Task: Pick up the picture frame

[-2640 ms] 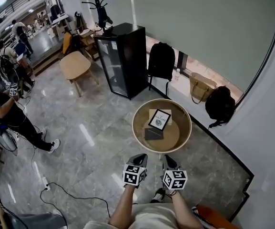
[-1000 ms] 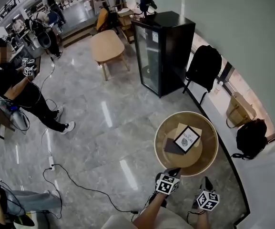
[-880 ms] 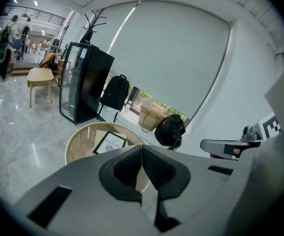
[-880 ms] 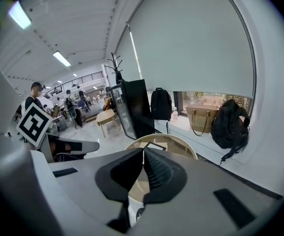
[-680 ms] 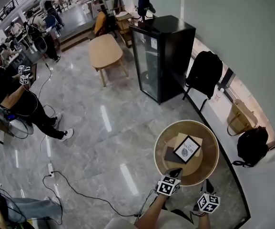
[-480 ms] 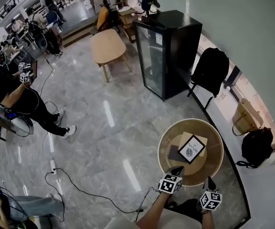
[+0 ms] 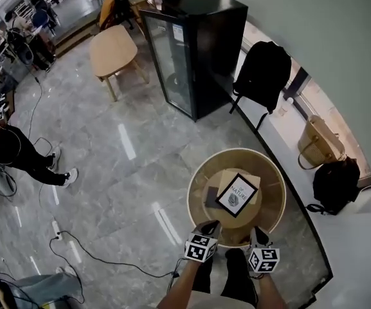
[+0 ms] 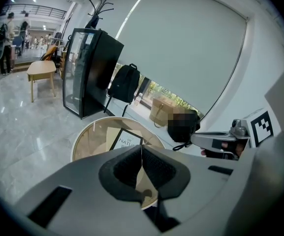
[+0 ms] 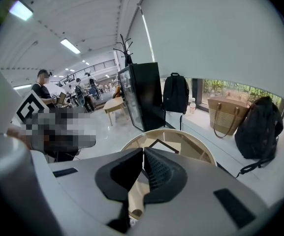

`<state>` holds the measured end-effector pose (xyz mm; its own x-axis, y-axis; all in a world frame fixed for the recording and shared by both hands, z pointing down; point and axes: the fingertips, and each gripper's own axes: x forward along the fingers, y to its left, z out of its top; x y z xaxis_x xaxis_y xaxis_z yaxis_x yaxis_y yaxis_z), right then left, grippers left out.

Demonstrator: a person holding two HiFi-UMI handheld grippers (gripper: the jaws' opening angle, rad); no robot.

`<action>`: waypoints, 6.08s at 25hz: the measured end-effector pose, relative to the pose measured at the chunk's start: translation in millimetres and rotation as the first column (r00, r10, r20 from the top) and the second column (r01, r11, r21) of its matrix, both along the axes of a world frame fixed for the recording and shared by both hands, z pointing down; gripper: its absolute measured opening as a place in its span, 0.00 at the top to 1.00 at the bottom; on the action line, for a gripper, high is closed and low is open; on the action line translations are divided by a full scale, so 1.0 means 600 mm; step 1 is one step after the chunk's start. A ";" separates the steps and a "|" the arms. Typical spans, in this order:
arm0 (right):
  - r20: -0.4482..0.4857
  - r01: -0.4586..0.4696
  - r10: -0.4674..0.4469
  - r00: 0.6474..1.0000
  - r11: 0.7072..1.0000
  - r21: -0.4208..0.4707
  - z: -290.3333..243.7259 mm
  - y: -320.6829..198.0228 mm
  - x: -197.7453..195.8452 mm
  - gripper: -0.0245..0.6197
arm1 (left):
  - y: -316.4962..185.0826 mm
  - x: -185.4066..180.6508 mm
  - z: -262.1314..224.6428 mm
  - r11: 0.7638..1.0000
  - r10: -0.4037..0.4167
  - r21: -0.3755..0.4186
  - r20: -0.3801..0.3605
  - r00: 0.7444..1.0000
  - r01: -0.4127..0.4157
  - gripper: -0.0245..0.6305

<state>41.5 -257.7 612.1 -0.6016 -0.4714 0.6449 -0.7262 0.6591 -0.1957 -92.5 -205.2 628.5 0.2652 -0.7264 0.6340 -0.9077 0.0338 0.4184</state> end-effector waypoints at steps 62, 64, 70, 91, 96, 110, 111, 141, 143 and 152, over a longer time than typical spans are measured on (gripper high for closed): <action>0.450 0.081 0.259 0.855 0.790 -0.608 0.546 -0.134 -0.043 0.60 | -0.170 0.101 0.455 0.964 0.224 -0.166 0.080 0.971 -0.209 0.93; 0.468 0.082 0.303 0.830 0.763 -0.641 0.552 -0.141 -0.053 0.60 | -0.170 0.096 0.462 0.963 0.225 -0.170 0.082 0.971 -0.208 0.93; 0.479 0.086 0.335 0.812 0.742 -0.665 0.565 -0.150 -0.086 0.60 | -0.172 0.079 0.477 0.967 0.205 -0.170 0.075 0.976 -0.191 0.93; 0.513 0.147 0.324 0.795 0.717 -0.682 0.564 -0.155 -0.127 0.77 | -0.214 0.065 0.484 0.972 0.189 -0.150 0.039 0.981 -0.181 0.93; 0.542 0.165 0.346 0.766 0.709 -0.686 0.539 -0.157 -0.131 0.86 | -0.212 0.058 0.481 0.971 0.193 -0.152 0.040 0.980 -0.184 0.93; 0.496 0.118 0.331 0.803 0.727 -0.677 0.467 -0.147 -0.129 0.90 | -0.201 0.062 0.432 0.974 0.180 -0.149 0.026 0.983 -0.174 0.93; 0.487 0.114 0.329 0.809 0.725 -0.679 0.459 -0.146 -0.125 0.90 | -0.199 0.065 0.425 0.974 0.177 -0.151 0.025 0.984 -0.171 0.93; 0.415 0.043 0.245 0.876 0.818 -0.573 0.084 0.023 -0.026 0.90 | -0.031 0.153 0.064 0.984 0.175 -0.022 -0.025 0.984 -0.176 0.93; 0.417 0.042 0.243 0.876 0.822 -0.568 0.070 0.040 -0.027 0.90 | -0.014 0.152 0.051 0.983 0.182 -0.018 -0.018 0.983 -0.182 0.93; 0.403 0.022 0.235 0.885 0.842 -0.540 0.025 0.099 -0.010 0.90 | 0.042 0.168 0.005 0.977 0.213 0.007 -0.010 0.977 -0.213 0.93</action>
<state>35.8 -198.4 627.2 -0.8432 -0.2244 0.4886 -0.5364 0.2891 -0.7929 8.3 -179.9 631.2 0.4212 -0.6561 0.6262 -0.8892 -0.1625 0.4278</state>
